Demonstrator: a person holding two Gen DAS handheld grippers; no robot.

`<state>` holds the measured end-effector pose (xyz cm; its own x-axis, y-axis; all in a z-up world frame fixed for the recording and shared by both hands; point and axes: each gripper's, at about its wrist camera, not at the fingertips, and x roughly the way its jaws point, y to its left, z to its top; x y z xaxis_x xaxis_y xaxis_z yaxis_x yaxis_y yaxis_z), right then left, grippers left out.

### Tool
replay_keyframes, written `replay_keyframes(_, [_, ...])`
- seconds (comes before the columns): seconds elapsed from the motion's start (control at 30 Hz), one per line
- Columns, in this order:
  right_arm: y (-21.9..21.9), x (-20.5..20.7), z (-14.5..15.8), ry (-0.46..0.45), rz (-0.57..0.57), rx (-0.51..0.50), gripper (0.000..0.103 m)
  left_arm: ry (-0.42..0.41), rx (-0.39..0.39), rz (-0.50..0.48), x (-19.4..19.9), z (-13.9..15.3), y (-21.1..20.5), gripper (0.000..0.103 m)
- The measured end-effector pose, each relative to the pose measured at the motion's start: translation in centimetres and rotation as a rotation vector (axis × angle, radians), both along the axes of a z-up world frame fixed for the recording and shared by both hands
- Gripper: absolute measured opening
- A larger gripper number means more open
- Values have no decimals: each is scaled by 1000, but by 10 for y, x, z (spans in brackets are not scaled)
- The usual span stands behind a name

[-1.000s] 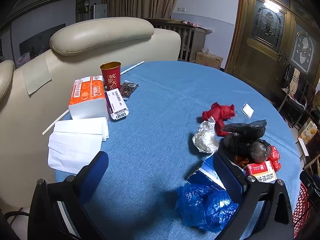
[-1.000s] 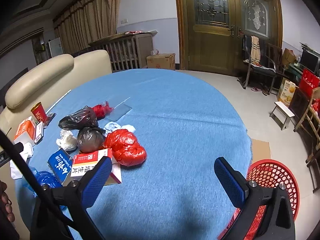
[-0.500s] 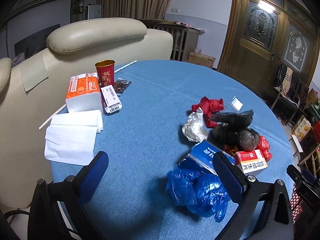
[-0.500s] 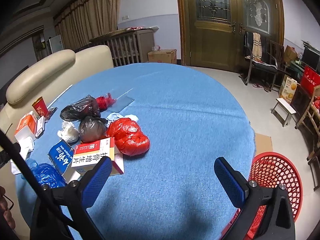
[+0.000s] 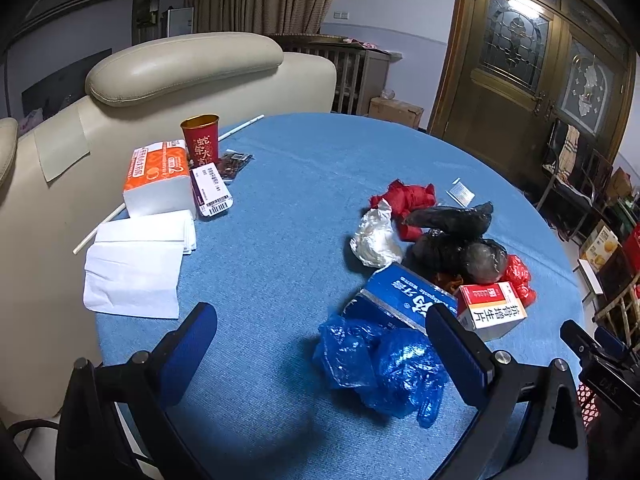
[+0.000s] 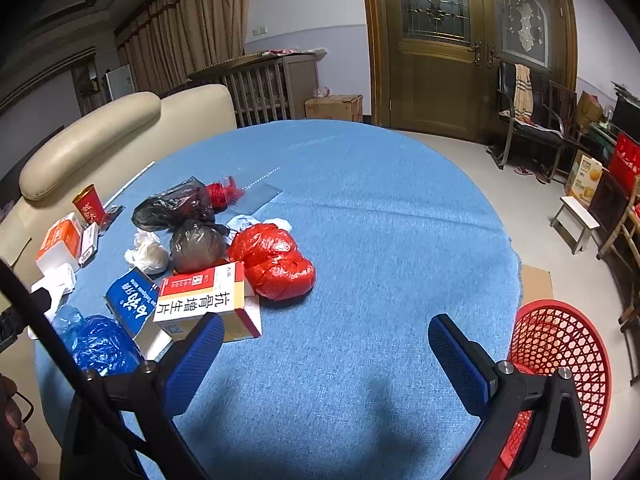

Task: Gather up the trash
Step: 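Grasp the blue plastic bag with the left gripper while the right gripper grasps the white-red medicine box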

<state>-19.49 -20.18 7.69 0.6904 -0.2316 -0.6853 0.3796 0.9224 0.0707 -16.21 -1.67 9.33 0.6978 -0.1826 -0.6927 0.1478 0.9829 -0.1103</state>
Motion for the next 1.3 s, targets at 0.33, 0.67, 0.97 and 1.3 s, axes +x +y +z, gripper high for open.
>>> replay_keyframes(0.33, [-1,-2,2,-5,-4,3,103,3,4,-15,-2,-1,-4,103])
replay_keyframes(0.67, [-3,-3,-1,1,-11,5,103,24,-12,-111,-11,-13,-19,103])
replay_keyframes(0.97, [-4,-2,-11,24,-10,18,103,74,69,-146,0,-47,-42,103])
replay_keyframes(1.3, [10,13,-23,51,68,67,103,89,-4,-203,5,-50,-26,49])
